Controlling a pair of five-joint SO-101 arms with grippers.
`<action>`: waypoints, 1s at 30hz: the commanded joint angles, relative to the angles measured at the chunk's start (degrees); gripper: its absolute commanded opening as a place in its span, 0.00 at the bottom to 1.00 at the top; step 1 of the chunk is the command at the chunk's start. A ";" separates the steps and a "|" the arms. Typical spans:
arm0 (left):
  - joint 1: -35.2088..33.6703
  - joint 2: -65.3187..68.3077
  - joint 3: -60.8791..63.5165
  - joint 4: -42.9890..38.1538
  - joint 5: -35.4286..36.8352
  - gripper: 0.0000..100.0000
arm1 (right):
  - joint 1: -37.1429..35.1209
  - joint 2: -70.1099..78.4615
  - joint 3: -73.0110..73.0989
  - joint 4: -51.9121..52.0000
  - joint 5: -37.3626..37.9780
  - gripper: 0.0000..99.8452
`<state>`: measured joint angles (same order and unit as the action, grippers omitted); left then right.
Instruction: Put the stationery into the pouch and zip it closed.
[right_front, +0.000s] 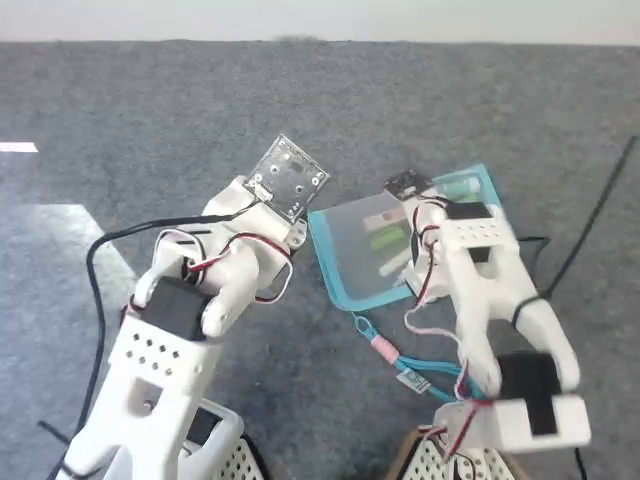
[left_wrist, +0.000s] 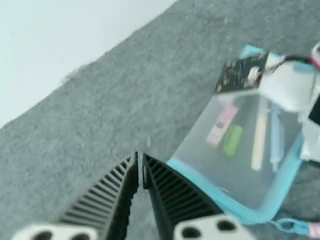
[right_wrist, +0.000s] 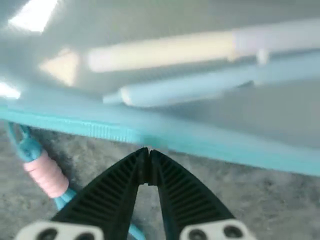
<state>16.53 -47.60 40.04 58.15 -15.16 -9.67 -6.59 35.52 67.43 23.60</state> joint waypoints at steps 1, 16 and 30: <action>-4.04 -1.49 -1.10 0.35 -1.14 0.02 | 3.03 -11.12 2.64 1.45 -0.70 0.01; -31.47 16.44 -6.99 5.27 9.93 0.13 | -10.42 -17.10 -2.99 8.57 -3.87 0.13; -57.41 26.20 0.04 -5.10 -8.70 0.13 | -20.00 -4.79 -8.00 7.25 -9.93 0.15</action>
<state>-40.09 -21.41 37.67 57.89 -18.15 -28.92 -11.08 28.31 76.92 14.55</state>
